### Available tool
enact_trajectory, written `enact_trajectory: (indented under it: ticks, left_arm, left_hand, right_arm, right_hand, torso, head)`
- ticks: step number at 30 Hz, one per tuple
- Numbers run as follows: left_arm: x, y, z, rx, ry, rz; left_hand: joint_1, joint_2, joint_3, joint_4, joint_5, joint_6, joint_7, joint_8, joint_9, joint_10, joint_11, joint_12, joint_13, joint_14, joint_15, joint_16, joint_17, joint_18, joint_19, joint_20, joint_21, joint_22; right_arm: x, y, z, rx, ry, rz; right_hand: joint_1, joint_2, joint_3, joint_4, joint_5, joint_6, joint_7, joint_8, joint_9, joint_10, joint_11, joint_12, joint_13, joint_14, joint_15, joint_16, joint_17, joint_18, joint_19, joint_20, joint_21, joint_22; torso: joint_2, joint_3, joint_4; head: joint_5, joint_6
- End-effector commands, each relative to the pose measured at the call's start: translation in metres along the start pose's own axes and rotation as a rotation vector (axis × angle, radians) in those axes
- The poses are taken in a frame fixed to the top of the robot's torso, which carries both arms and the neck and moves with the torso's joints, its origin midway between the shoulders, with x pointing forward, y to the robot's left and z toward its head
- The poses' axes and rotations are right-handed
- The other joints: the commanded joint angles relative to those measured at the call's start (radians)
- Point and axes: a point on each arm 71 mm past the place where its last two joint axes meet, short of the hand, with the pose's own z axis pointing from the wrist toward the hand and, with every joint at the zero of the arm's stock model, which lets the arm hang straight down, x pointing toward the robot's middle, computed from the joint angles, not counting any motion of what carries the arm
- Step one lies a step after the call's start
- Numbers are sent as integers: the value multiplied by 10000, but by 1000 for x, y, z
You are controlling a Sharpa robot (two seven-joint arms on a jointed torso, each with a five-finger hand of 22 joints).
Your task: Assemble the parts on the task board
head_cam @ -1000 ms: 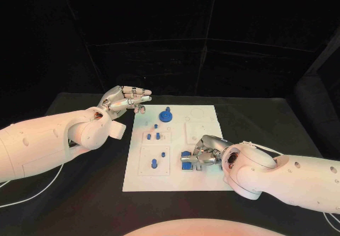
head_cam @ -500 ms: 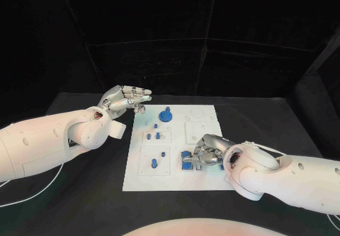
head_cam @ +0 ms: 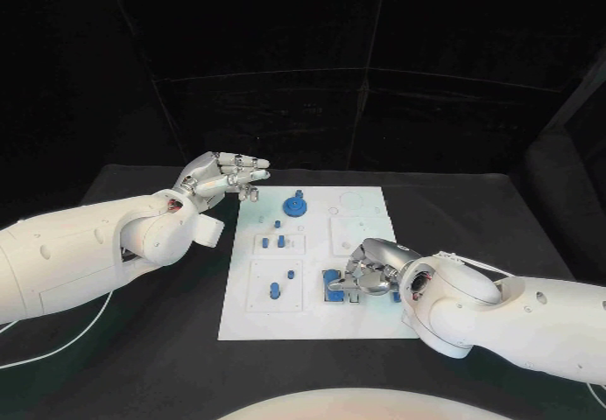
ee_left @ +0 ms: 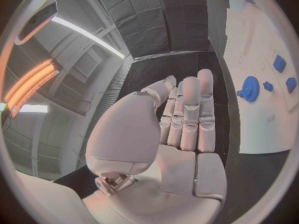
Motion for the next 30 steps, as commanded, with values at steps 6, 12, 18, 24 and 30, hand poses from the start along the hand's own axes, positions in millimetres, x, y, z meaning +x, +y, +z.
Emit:
enact_trajectory:
  ticks: [6,12,18,24,30]
  left_arm:
    - [1,-1,0,39,94,-69]
    - [1,-1,0,36,82,-64]
    - [1,-1,0,34,85,-64]
    - [0,-1,0,33,78,-61]
    - [0,-1,0,33,73,-60]
  left_hand:
    - [-79,-2,-79,6,-33,-48,0,-33,-13,-69,26,6,-13,-69,8,-33,-17,134,-25,46,-33,-10]
    - [-79,-2,-79,6,-33,-48,0,-33,-13,-69,26,6,-13,-69,8,-33,-17,134,-25,46,-33,-10]
    - [-79,-2,-79,6,-33,-48,0,-33,-13,-69,26,6,-13,-69,8,-33,-17,134,-25,46,-33,-10]
    - [-79,-2,-79,6,-33,-48,0,-33,-13,-69,26,6,-13,-69,8,-33,-17,134,-25,46,-33,-10]
    - [-79,-2,-79,6,-33,-48,0,-33,-13,-69,26,6,-13,-69,8,-33,-17,134,-25,46,-33,-10]
  right_arm:
    - [0,1,4,-81,-28,-229]
    - [0,2,9,-139,-156,-258]
    - [0,4,14,-264,-311,-338]
    - [0,6,16,-375,-310,-371]
    - [-2,7,12,-595,-455,-235]
  right_hand:
    - [126,182,-1,-2,92,18,5,-51,27,11,13,26,552,921,-8,-8,2048,-115,-1,26,-35,39]
    - [248,324,19,-7,124,48,-6,-46,42,29,2,47,572,923,-15,-3,2060,-118,10,20,-26,60]
    - [434,424,23,-64,137,132,-37,-11,72,71,-22,111,625,930,-33,10,2093,-125,33,7,-3,105]
    - [594,453,8,-135,133,170,-53,3,91,90,-38,136,649,933,-47,16,2107,-128,42,-5,6,125]
    - [626,453,0,-151,134,172,-55,2,93,91,-40,135,650,933,-50,16,2108,-126,37,-8,0,115]
  torso:
    - [11,-2,5]
    - [10,-1,-1]
    - [15,3,2]
    - [11,0,-7]
    - [5,9,-19]
  head:
    - [4,-18]
    - [15,-44]
    - [9,-61]
    - [22,-93]
    - [14,-105]
